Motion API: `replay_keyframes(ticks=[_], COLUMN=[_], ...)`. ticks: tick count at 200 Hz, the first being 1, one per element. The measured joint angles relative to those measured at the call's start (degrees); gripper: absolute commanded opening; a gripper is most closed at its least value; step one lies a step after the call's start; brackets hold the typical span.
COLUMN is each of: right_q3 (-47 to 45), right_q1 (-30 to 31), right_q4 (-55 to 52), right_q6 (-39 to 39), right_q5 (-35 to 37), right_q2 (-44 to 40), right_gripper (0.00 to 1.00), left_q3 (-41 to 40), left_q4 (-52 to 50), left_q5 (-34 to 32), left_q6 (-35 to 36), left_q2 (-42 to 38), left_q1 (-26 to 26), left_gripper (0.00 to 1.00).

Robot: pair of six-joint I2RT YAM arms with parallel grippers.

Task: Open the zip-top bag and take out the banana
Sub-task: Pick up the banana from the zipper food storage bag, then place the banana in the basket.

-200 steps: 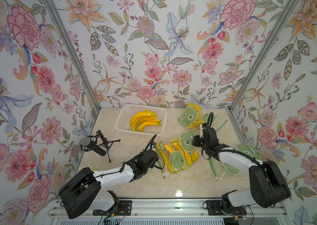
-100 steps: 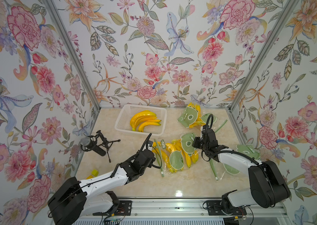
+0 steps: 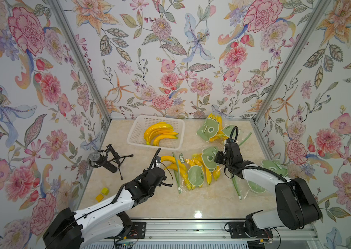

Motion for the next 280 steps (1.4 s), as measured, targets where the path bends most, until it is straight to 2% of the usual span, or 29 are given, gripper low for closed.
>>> replay_keyframes(ticks=[59,94,120,140,190,255,268,280], right_q3=[-1.2,-1.6,-1.6,-1.6,-2.3,-2.7,-2.7,-2.8], right_q1=[-1.9,-2.0,-2.0,-1.9,-1.9,-1.8,-1.8,-1.8], right_q4=[-0.2,-0.3,-0.3,-0.4,-0.4,-0.3,-0.3,-0.3], right_q6=[0.0,0.0,0.0,0.0,0.0,0.0,0.0,0.0], right_q5=[0.0,-0.1,-0.1,-0.1,-0.3,-0.7,-0.8,-0.8], right_q2=[-0.5,-1.8,-2.1,-2.2,-3.1,-4.0,-4.0,-4.0], right_gripper=[0.0,0.0,0.0,0.0,0.0,0.0,0.0,0.0], left_q3=[1.5,6.2,10.1,13.5,21.2,30.4,32.0,32.7], left_q4=[-8.2,-10.9,-9.8,-7.0,0.7,5.0,5.1,5.3], left_q5=[-1.0,-1.5,-1.0,0.4,8.3,12.9,13.1,13.4], left_q6=[-3.0,-4.0,-3.7,-3.0,-3.1,-3.2,-3.5,-4.0], left_q2=[-6.9,-12.1,-11.7,-6.8,14.4,32.7,35.6,37.5], left_q1=[6.1,7.5,9.9,12.4,20.2,23.4,23.8,24.3], left_gripper=[0.01,0.01,0.01,0.01,0.03,0.04,0.07,0.16])
